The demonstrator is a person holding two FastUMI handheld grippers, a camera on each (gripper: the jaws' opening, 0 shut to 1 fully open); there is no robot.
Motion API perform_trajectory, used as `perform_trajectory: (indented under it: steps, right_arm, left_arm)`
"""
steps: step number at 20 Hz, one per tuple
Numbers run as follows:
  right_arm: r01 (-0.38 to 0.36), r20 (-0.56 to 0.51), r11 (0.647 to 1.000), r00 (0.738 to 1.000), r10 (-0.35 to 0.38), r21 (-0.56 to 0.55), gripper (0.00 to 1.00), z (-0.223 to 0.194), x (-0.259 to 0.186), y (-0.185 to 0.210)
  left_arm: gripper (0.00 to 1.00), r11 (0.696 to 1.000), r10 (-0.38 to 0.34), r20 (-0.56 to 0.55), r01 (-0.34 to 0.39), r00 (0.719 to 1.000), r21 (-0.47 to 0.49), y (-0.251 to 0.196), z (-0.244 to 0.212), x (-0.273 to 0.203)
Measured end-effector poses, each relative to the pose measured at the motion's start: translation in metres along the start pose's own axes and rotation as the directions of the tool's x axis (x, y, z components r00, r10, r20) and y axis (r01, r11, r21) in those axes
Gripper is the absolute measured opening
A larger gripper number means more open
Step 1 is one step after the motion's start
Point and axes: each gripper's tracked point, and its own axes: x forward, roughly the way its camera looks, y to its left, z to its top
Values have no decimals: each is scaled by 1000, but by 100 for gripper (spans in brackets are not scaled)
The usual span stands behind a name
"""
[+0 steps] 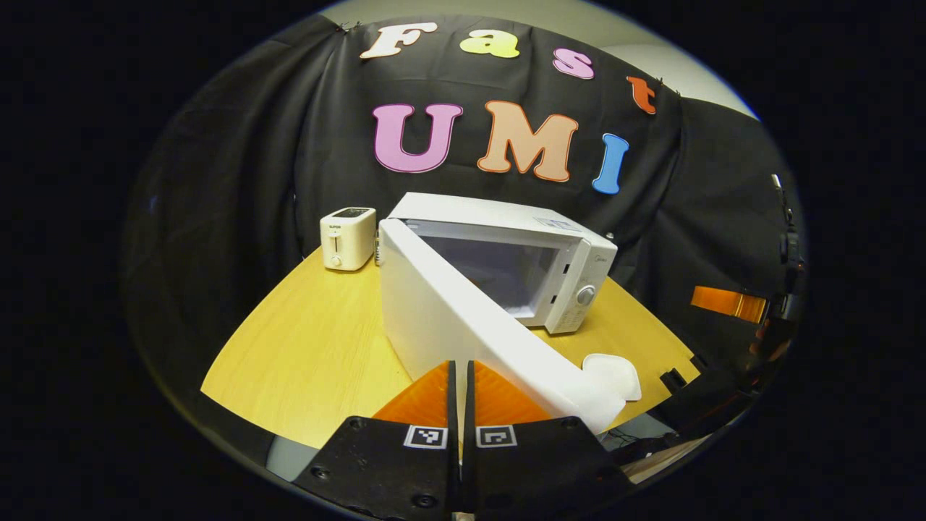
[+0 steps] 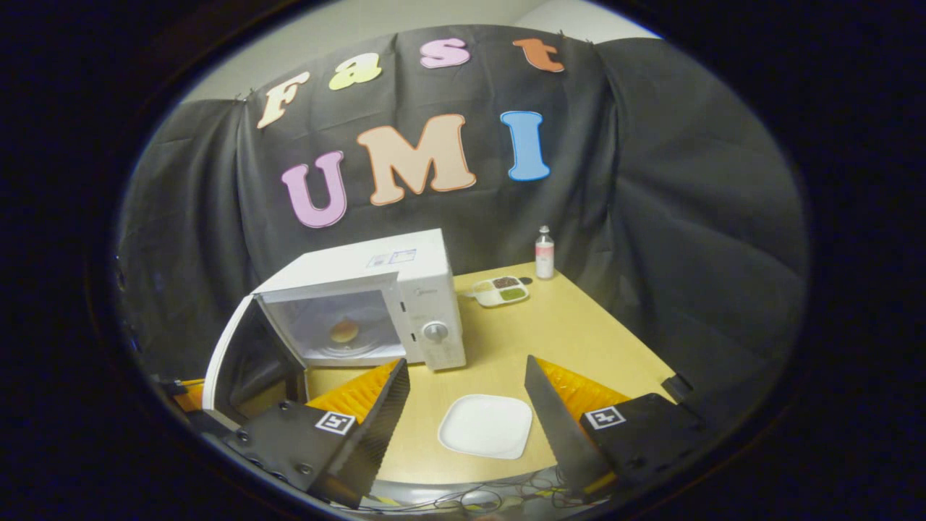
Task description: Open the microwave oven with the left hand, put the food in, and close the microwave oven.
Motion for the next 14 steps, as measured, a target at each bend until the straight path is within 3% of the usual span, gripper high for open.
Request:
perform_trajectory:
  steps: [1,2,14]
  right_arm:
    - [7,-1,1000,1000,-7,4,92,1,0,-6]
    - [9,-3,1000,1000,-9,10,99,1,0,-10]
    - [9,-23,999,1000,-8,31,99,4,10,-33]
  left_arm:
    - [0,1000,-5,-1,5,1000,4,-6,2,3]
    - [0,1000,-12,-1,12,1000,9,-12,3,6]
    - [0,991,-118,-8,118,993,55,-85,19,56]
